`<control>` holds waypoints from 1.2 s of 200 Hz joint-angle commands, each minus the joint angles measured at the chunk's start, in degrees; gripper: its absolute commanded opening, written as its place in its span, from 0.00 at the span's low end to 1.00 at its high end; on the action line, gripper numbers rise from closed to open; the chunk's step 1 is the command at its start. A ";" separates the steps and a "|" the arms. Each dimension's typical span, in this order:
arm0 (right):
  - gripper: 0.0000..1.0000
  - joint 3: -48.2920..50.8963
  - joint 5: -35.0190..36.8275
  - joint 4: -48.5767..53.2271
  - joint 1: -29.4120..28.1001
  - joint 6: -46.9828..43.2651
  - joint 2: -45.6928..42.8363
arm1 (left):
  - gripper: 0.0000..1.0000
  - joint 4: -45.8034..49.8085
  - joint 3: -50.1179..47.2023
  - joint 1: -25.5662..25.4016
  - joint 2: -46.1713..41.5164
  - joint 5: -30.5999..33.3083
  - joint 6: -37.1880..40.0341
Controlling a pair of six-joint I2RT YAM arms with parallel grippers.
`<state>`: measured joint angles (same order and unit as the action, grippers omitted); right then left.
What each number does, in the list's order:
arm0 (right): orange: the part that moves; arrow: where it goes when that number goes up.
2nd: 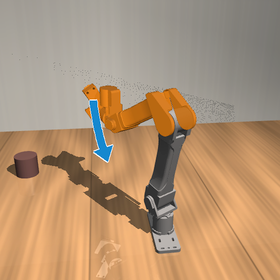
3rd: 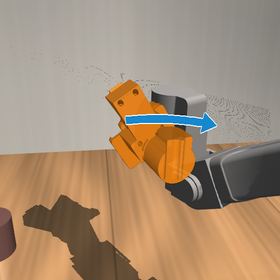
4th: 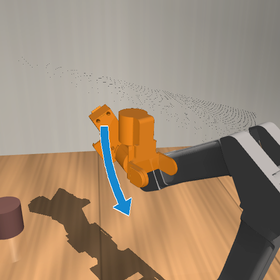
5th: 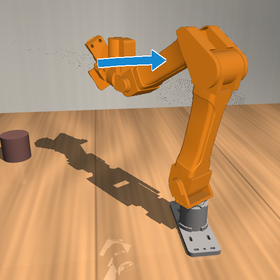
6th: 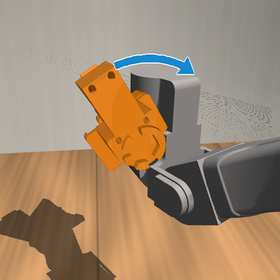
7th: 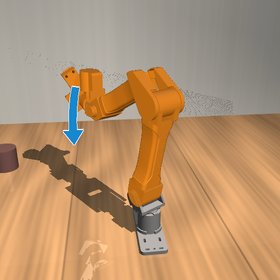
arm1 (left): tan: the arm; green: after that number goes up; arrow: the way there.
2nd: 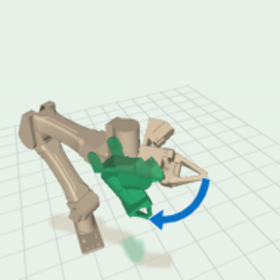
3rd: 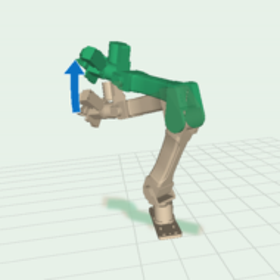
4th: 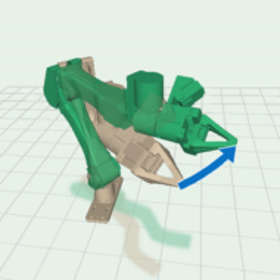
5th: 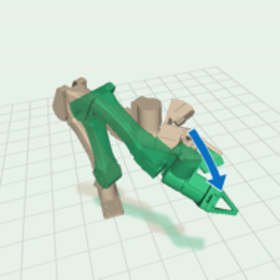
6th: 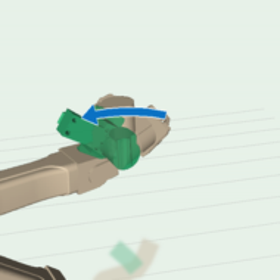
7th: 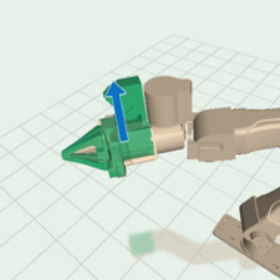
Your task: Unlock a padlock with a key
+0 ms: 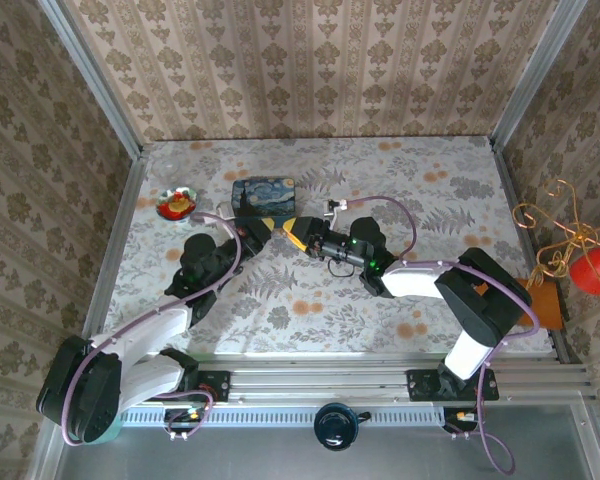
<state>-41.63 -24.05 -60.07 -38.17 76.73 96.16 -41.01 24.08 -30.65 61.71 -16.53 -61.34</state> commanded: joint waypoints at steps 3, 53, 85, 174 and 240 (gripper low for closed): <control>0.45 -0.81 -2.30 -1.86 -0.26 -0.69 -0.65 | 0.00 -4.30 0.35 0.33 0.50 -1.48 -1.63; 0.43 -1.70 -3.55 -2.50 -0.54 -1.32 -0.62 | 0.00 -4.68 0.46 0.27 1.50 -2.10 -2.07; 0.37 -1.95 -3.99 -3.71 -0.62 -0.45 0.06 | 0.00 -5.23 0.45 0.33 2.17 -2.30 -2.26; 0.28 -2.49 -4.44 -5.16 -1.15 0.52 1.49 | 0.00 -5.04 -0.17 0.33 2.40 -2.10 -2.12; 0.25 -2.14 -3.42 -3.38 -1.20 -0.04 1.15 | 0.00 -4.57 0.26 0.33 2.27 -2.19 -1.92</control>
<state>-42.28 -27.44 -62.78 -38.94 76.95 96.95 -44.58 24.08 -30.65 64.12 -17.87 -63.07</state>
